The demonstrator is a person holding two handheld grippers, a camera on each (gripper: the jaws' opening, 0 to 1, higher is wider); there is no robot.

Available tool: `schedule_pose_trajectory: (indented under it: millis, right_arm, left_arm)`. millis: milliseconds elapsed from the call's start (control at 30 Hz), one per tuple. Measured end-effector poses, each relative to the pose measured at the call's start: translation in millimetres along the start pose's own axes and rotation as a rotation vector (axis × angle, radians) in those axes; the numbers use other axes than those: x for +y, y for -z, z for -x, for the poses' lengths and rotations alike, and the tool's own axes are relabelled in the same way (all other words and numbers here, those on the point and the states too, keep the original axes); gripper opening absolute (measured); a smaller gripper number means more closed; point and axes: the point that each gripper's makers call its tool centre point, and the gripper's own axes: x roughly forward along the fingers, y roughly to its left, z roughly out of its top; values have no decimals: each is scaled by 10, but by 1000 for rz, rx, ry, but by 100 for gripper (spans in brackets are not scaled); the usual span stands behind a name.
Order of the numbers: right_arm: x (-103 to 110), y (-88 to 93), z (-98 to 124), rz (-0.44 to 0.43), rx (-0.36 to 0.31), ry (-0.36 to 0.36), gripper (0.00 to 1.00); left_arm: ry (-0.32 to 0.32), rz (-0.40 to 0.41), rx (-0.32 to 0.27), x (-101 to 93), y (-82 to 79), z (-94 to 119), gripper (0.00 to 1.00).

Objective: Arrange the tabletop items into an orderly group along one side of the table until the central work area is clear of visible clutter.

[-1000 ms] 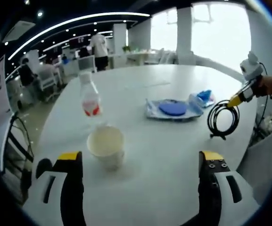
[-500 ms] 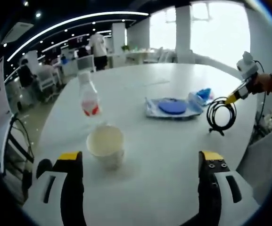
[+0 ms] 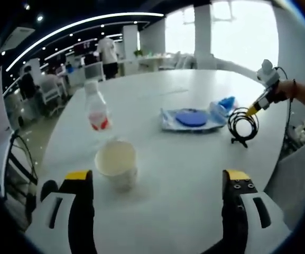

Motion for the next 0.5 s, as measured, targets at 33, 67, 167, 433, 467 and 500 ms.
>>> schedule_pose_trajectory:
  millis: [33,67,167,433,467,500]
  right_arm:
    - [-8,3,-19,3,3,1,3]
    - [-22,5,-47,3,3,2,3]
    - [-60,-5,-103,25,5,13,3]
    - [-210,12,-228,183,50,67,3]
    - [-228,23,-243,202,58,76,3]
    - [-252,39,-262,222,69,87,4]
  left_arm:
    - [0,-1,1,-2,2,0,98]
    - [0,-2,2,-4,4,0,98]
    - [2,-2,4,-13,6,-3,98]
    - [8,-12,8,0,9,-25,97]
    - [9,-13,8,1,8,-27,97]
    - [10,-14,7,0,7,-29,97]
